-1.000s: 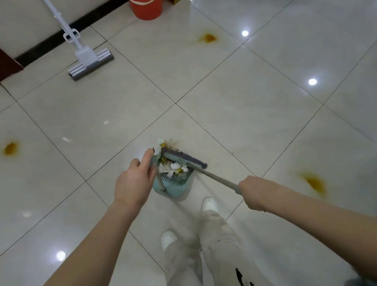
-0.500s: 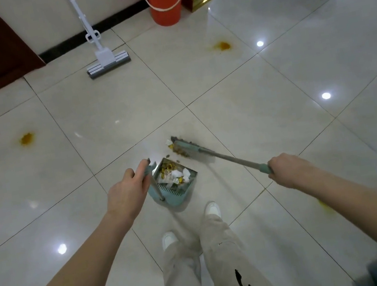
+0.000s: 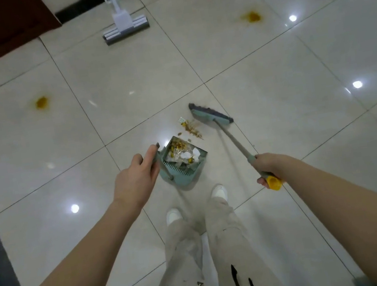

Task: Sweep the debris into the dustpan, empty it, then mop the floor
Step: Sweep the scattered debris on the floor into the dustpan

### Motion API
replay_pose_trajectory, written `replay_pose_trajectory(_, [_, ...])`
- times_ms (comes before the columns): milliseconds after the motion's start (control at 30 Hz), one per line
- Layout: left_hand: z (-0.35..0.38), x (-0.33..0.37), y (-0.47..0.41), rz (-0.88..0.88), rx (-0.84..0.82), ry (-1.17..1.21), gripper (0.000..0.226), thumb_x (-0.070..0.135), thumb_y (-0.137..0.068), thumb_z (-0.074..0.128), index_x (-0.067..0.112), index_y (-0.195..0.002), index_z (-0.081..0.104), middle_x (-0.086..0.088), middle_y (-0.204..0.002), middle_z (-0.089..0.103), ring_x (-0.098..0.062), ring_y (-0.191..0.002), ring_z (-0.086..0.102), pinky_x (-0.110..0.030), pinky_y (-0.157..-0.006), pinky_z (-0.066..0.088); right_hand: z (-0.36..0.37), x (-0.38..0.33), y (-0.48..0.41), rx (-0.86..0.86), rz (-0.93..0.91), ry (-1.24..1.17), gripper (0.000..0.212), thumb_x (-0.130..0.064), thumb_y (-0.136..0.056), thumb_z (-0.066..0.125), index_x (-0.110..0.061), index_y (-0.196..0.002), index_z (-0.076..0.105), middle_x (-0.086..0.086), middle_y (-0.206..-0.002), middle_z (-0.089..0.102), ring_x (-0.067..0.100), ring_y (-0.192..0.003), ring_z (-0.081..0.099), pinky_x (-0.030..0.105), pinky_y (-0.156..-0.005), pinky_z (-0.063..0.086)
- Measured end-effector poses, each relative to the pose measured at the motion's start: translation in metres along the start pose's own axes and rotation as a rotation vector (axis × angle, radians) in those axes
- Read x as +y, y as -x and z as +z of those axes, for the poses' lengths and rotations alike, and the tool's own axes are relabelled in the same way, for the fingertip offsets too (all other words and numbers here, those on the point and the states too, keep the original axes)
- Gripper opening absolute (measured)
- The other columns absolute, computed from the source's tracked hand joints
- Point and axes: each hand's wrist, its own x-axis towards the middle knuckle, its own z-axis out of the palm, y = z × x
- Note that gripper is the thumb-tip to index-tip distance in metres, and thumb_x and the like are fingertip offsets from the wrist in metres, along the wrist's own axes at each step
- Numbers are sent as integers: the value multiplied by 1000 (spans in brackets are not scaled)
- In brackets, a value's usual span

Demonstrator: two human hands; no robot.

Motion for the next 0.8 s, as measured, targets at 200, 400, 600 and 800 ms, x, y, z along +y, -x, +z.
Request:
replay_pose_trajectory(200, [-2,-4,-7,-21,14,8,31,37,-97,37,29,-126,30,-6,-75,47,-32,-44,48,-36,-43,47,11,23,-5,97,-110,65,27,-30,-103,31,-12,-107,51,8,-81,44,19,-54,42,15,-36,37])
replay_pose_trajectory(400, [1,-1,-4,-2,22,19,32,38,-97,38,29,-127,30,-8,-75,47,-33,-42,47,-32,-42,44,10,55,17,124,-215,542,18,-23,-101,33,-17,-106,49,9,-85,52,22,-53,50,23,-38,42])
replay_pose_trajectory(600, [-2,-3,0,-3,4,12,33,36,-98,41,30,-127,28,-7,-76,47,-30,-42,45,-28,-42,38,-1,84,51,156,-256,876,24,-31,-104,32,-18,-117,47,3,-83,49,16,-56,49,26,-44,46])
replay_pose_trajectory(800, [-7,-14,9,4,-38,13,34,37,-98,40,33,-128,25,-7,-78,48,-31,-47,50,-32,-44,42,-34,77,83,212,-284,857,32,-35,-104,34,-23,-130,49,2,-83,52,14,-50,47,22,-38,44])
